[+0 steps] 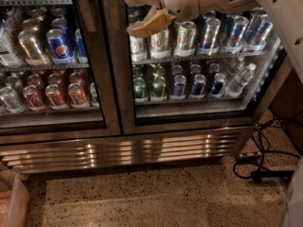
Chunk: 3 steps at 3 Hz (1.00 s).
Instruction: Open right fridge door
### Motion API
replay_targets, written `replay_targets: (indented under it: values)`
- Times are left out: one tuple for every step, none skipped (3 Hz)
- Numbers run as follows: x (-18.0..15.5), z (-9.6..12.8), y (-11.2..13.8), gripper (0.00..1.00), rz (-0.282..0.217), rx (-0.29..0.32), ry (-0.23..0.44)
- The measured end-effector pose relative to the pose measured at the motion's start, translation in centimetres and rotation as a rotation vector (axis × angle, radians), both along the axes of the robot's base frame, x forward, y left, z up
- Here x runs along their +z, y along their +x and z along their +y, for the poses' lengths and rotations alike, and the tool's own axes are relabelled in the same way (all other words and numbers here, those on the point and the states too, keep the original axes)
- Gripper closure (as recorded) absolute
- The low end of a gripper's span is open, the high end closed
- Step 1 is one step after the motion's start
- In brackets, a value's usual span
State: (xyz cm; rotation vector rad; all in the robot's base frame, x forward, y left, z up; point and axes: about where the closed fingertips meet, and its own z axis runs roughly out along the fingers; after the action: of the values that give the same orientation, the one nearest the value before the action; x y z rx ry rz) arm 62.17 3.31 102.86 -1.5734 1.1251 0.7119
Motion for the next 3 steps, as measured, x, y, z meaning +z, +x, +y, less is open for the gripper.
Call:
replay_targets:
  values:
    - [-0.9,-2.0,-0.2,0.35,0.018,-0.056,-0.012]
    - [-1.6,-3.4,0.8,0.35,0.025,-0.075,-0.020]
    - [-1.2,-2.7,2.4,0.36,-0.003,-0.096,-0.036]
